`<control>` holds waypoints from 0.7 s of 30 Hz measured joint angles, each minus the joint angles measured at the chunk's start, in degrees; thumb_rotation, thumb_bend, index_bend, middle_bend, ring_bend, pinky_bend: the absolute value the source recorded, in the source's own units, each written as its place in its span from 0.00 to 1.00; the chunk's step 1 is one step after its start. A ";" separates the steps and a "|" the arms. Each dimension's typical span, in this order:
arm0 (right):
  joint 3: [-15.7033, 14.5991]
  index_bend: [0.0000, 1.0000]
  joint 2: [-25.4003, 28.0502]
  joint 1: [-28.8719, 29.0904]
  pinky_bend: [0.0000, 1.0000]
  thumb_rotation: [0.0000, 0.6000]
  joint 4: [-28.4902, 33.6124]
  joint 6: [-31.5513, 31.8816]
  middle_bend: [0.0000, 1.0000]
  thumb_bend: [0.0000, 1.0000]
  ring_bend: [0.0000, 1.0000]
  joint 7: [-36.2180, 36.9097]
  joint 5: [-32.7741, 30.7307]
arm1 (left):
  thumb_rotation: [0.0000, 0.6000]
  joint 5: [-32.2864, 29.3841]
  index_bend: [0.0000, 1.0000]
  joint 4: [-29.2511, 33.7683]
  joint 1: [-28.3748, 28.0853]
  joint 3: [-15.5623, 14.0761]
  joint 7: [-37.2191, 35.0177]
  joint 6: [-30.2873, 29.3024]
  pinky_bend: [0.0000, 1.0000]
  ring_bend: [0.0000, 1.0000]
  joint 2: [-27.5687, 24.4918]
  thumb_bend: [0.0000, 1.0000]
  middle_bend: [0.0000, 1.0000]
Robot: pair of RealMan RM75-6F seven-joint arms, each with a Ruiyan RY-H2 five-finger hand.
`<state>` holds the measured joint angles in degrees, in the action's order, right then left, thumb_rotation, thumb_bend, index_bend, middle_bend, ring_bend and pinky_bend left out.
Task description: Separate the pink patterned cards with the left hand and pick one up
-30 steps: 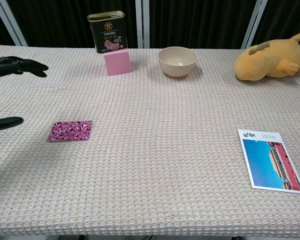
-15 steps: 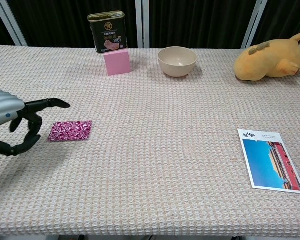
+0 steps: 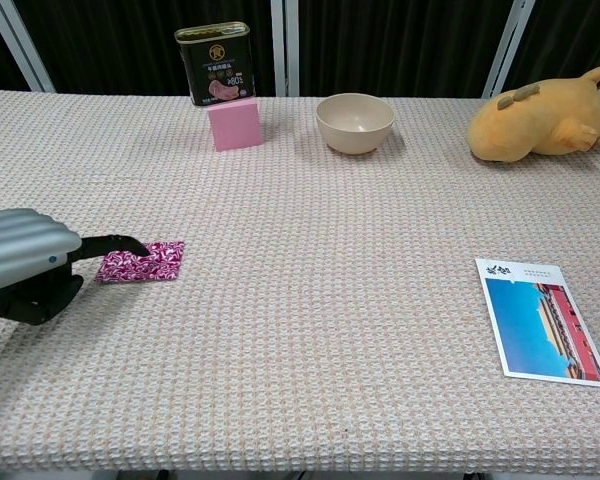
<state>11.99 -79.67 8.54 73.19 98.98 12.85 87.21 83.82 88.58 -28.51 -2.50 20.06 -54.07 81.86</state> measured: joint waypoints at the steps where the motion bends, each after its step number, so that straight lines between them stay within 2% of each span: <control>1: -0.01 0.00 0.02 -0.02 0.00 1.00 -0.04 -0.03 0.00 0.34 0.00 0.01 -0.01 | 1.00 -0.36 0.13 0.02 -0.15 0.00 0.19 0.30 0.85 0.82 0.03 0.74 0.98; 8: 0.02 0.00 0.02 -0.13 0.00 1.00 -0.17 -0.27 0.00 0.34 0.00 0.10 -0.14 | 1.00 -3.73 0.12 0.60 -0.92 0.07 2.21 2.27 0.85 0.82 -0.26 0.75 0.98; 21: -0.02 0.00 -0.29 0.17 0.00 1.00 0.10 -0.77 0.00 0.35 0.00 -0.60 0.13 | 1.00 -9.51 0.14 -0.77 -0.48 1.23 3.67 1.18 0.85 0.82 -1.58 0.76 0.98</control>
<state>11.97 -79.95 8.71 73.29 98.21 12.25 87.35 74.31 87.81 -28.98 -1.27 23.73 -52.89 80.28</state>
